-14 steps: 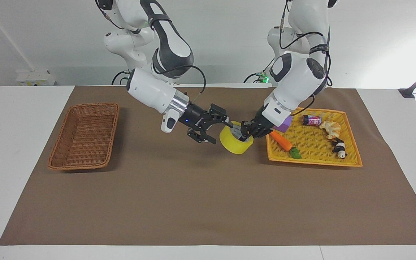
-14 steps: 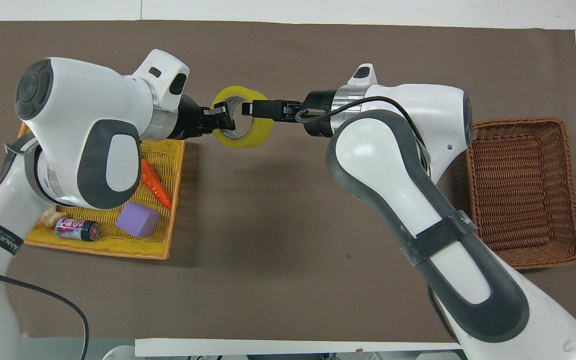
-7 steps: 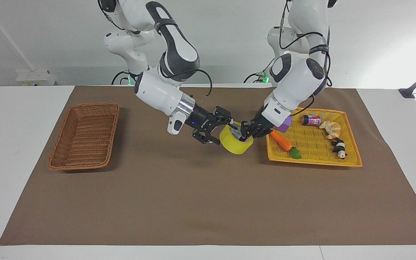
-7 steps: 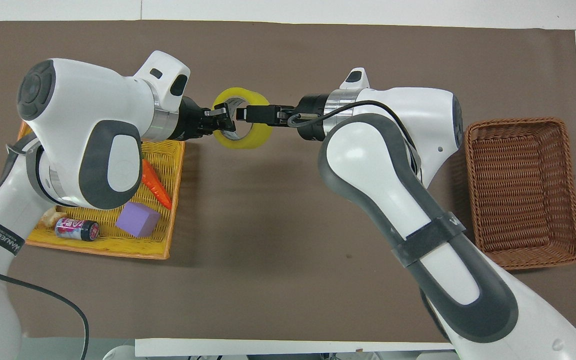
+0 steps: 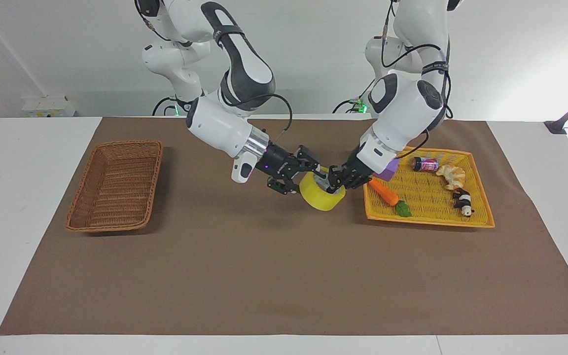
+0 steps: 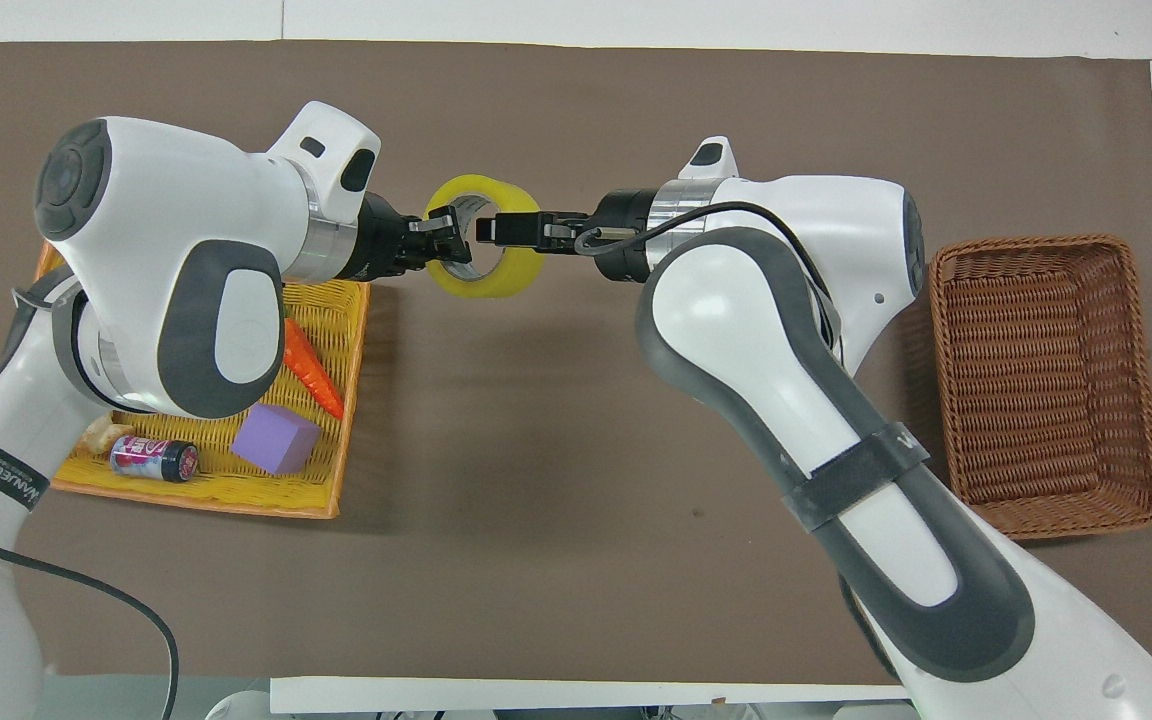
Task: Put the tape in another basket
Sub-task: 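Carry the tape with the right gripper while the left gripper withdraws, then lower the tape into the wicker basket and open the right gripper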
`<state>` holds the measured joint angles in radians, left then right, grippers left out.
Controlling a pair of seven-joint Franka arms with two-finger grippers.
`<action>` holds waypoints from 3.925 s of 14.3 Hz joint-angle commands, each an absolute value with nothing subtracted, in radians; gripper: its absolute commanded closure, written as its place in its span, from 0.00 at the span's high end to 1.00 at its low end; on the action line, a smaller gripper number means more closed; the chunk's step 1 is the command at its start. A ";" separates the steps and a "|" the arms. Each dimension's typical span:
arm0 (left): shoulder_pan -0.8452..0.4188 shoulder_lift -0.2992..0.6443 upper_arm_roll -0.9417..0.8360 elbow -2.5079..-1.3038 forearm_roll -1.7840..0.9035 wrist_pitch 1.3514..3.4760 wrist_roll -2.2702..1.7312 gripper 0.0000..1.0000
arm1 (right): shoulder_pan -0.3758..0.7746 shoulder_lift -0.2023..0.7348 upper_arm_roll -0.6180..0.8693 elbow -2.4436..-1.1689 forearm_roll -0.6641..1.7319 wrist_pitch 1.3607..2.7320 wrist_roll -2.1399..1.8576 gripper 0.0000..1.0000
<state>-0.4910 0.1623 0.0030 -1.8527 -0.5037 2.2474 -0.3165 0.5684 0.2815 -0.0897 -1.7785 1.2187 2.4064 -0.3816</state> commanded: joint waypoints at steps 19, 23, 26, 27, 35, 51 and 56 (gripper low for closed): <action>-0.219 0.061 0.025 -1.624 -0.215 1.803 -0.276 0.99 | 0.335 0.218 -0.087 -1.839 1.295 2.110 -0.506 0.00; -0.112 0.045 0.026 -1.621 -0.110 1.700 -0.077 0.99 | 0.068 0.190 -0.089 -1.862 1.133 1.799 -0.586 0.00; -0.046 0.011 0.026 -1.621 -0.066 1.635 0.047 0.99 | -0.159 0.180 -0.091 -1.861 0.964 1.582 -0.673 0.00; -0.041 0.005 0.025 -1.621 -0.052 1.632 0.058 0.99 | -0.226 0.178 -0.091 -1.861 0.901 1.527 -0.699 0.00; -0.028 -0.006 0.025 -1.637 -0.048 1.641 0.054 0.99 | -0.517 0.179 -0.092 -1.914 0.612 1.506 -0.781 0.00; -0.031 -0.021 0.018 -1.635 0.025 1.583 0.052 0.99 | -0.479 0.222 -0.091 -2.028 0.545 1.706 -0.903 1.00; -0.029 -0.021 0.018 -1.635 0.025 1.585 0.052 0.99 | -0.440 0.155 -0.086 -1.985 0.468 1.706 -0.887 1.00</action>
